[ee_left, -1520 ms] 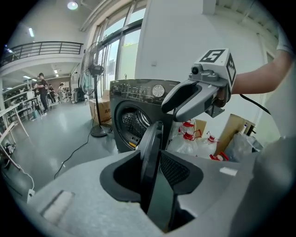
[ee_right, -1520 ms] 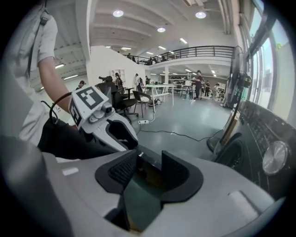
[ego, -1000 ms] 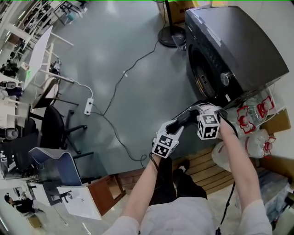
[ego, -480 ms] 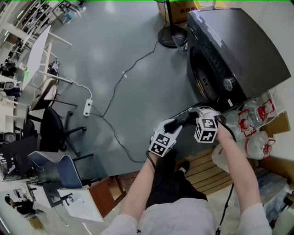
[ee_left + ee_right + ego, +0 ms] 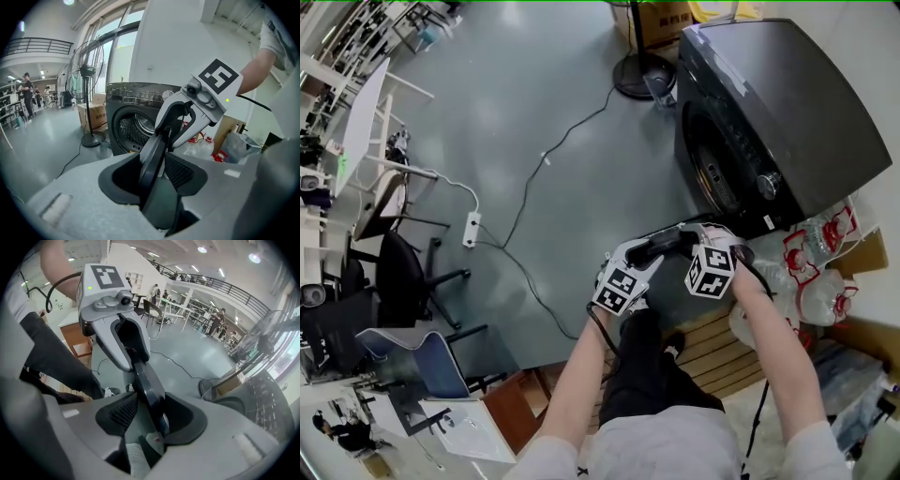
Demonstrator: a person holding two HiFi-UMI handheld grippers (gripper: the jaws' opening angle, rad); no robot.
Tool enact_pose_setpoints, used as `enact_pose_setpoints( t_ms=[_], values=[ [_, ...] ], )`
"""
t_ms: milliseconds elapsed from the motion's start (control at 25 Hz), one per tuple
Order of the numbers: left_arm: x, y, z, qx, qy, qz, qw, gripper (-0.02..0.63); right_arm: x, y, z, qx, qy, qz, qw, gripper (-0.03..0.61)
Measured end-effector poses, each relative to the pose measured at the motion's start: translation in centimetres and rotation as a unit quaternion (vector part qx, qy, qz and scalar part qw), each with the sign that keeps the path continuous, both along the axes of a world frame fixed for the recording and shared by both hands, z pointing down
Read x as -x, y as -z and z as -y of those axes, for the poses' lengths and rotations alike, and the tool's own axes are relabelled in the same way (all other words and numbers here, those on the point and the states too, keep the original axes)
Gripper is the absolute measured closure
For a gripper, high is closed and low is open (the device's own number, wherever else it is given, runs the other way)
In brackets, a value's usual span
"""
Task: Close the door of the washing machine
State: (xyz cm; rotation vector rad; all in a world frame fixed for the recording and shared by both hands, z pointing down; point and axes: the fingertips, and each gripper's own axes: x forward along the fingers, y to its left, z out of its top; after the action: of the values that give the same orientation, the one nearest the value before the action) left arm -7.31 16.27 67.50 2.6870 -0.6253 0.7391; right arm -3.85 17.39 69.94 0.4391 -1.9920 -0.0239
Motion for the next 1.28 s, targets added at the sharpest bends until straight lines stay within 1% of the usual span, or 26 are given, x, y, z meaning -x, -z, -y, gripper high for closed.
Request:
enact_pose_setpoints(
  t_ms=[160, 360, 720, 920, 1080, 1160, 1280],
  values=[
    [0.5, -0.6, 1.6, 0.012, -0.019, 0.009, 0.9997, 0.440, 0.1, 0.0, 1.5, 0.014, -0.028, 0.000, 1.000, 0.399],
    [0.5, -0.9, 3.3, 0.030, -0.053, 0.004, 0.9981, 0.440, 0.3, -0.2, 2.9, 0.026, -0.058, -0.004, 0.998, 0.397],
    [0.0, -1.2, 5.7, 0.048, -0.089, -0.004, 0.9948, 0.437, -0.1, -0.1, 4.9, 0.060, -0.120, 0.019, 0.991, 0.397],
    [0.1, -1.1, 6.5, 0.051, -0.097, -0.008, 0.9939, 0.437, -0.1, 0.1, 5.5, 0.075, -0.127, 0.017, 0.989, 0.400],
    [0.2, -1.2, 6.1, 0.068, -0.104, -0.013, 0.9921, 0.437, -0.1, 0.1, 5.0, 0.088, -0.131, 0.021, 0.987, 0.402],
    [0.2, -1.0, 6.0, 0.072, -0.111, -0.017, 0.9911, 0.437, -0.1, 0.3, 4.9, 0.086, -0.134, 0.025, 0.987, 0.403],
    [0.1, -0.8, 6.7, 0.068, -0.113, -0.021, 0.9911, 0.437, -0.2, 0.5, 5.6, 0.073, -0.142, 0.035, 0.987, 0.402]
  ],
)
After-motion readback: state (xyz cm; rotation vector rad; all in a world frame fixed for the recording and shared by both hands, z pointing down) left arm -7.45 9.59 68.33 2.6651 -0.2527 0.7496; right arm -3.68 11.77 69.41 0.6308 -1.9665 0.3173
